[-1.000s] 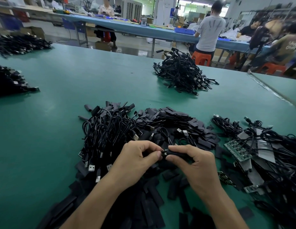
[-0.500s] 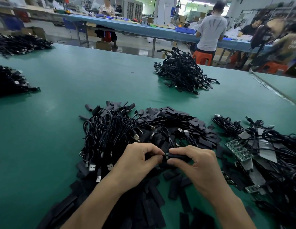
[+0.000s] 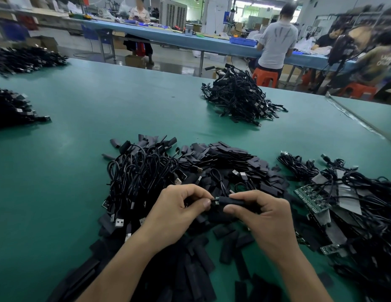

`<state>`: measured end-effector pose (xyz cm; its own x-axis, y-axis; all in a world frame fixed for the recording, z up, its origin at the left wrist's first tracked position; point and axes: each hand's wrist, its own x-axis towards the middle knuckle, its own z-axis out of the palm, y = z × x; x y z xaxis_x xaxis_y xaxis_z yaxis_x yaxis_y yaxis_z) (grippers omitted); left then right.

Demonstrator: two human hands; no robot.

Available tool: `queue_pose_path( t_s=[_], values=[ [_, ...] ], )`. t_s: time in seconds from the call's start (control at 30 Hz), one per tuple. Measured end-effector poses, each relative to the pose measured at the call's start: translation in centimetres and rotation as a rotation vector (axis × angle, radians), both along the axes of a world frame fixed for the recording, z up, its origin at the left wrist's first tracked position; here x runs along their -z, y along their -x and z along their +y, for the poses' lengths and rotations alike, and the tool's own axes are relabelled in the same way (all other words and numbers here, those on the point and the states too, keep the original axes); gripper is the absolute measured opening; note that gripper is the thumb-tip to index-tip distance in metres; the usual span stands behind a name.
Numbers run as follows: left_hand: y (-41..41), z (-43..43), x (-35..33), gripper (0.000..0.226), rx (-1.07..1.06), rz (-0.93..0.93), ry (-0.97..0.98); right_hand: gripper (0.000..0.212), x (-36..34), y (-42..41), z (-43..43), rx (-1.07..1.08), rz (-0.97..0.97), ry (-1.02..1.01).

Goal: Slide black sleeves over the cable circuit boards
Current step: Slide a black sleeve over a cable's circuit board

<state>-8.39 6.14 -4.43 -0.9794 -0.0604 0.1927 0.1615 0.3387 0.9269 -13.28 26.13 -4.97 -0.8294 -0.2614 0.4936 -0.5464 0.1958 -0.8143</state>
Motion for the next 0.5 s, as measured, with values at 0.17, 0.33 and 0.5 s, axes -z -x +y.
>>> queue_pose_path(
  t_s=[0.17,0.33,0.5],
  values=[
    [-0.13,0.10,0.04,0.019,0.007,-0.021,0.024,0.022,-0.47,-0.27,-0.18,0.001,0.140,-0.127],
    [-0.11,0.23,0.00,0.015,0.004,-0.030,0.014,0.017,-0.48,-0.13,-0.11,0.040,0.197,-0.203],
    [-0.04,0.37,0.03,0.014,0.002,-0.040,-0.073,0.012,-0.59,-0.39,-0.36,0.045,0.230,-0.163]
  ],
)
